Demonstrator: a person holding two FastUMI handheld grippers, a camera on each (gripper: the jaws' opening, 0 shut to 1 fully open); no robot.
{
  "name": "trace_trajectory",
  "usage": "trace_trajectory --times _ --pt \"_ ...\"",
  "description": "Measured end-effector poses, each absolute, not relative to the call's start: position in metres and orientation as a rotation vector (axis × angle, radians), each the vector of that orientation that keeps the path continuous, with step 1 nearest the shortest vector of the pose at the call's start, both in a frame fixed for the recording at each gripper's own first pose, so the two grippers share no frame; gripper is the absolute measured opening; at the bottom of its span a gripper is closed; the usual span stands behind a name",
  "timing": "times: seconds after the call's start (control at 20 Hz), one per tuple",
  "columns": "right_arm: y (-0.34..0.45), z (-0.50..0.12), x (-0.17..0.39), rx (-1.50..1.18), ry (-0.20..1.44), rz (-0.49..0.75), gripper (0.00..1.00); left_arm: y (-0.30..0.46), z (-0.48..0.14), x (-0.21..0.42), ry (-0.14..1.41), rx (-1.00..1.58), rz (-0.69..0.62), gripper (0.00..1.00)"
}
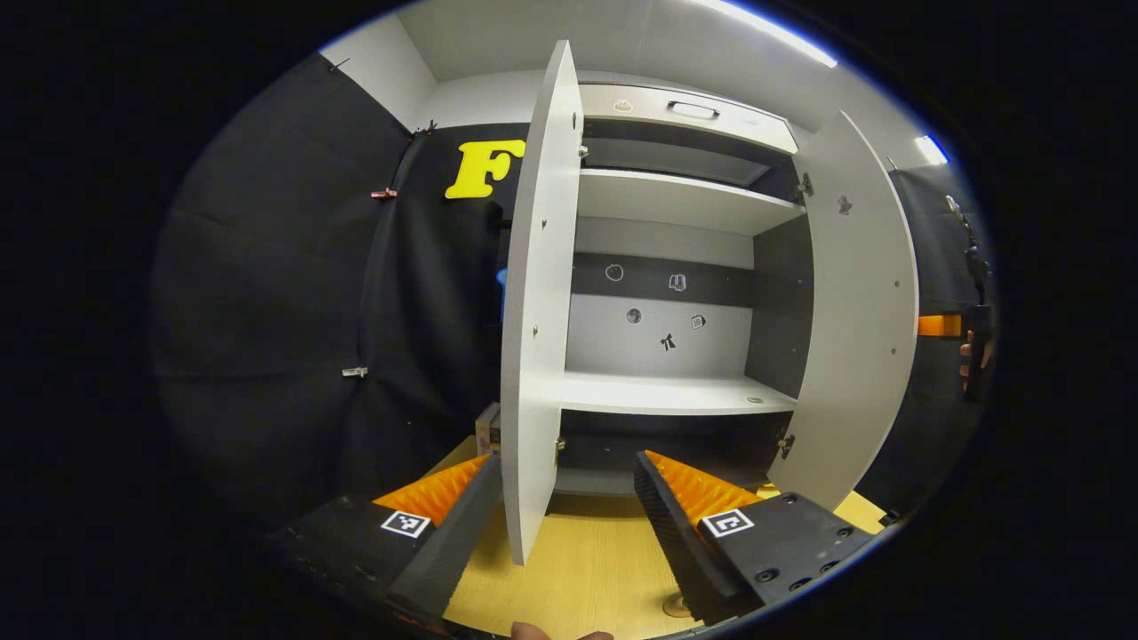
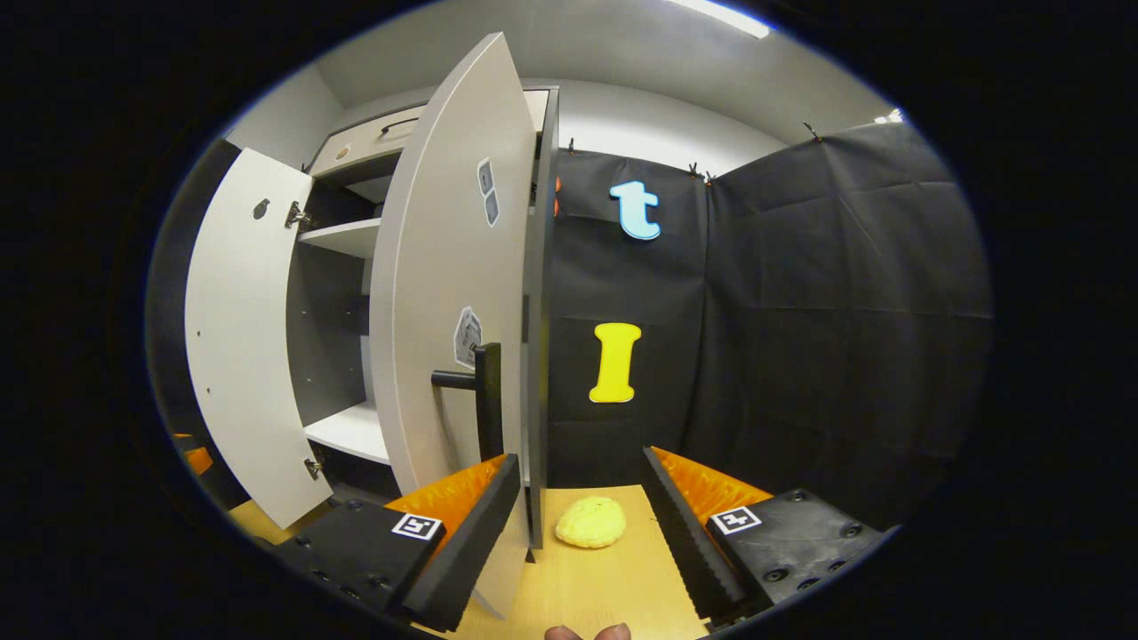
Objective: Grasp the bottle in the cabinet with the left hand and place it on the coaster, then close the right door with the right hand and the left door with the left hand.
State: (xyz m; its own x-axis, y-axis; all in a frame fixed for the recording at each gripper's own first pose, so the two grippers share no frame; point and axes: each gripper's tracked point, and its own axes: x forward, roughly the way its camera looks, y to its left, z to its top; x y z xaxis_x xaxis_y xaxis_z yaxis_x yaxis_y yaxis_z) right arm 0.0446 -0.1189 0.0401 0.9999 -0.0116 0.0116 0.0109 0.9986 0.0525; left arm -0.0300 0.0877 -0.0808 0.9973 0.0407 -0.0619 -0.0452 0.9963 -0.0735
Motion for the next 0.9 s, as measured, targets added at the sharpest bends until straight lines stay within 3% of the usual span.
trace_trajectory --times 0.9 --pt "0.039 0.038 0.091 0.066 0.007 0.197 0.95 0.117 -0.071 -0.036 0.046 -0.038 0.112 0.95"
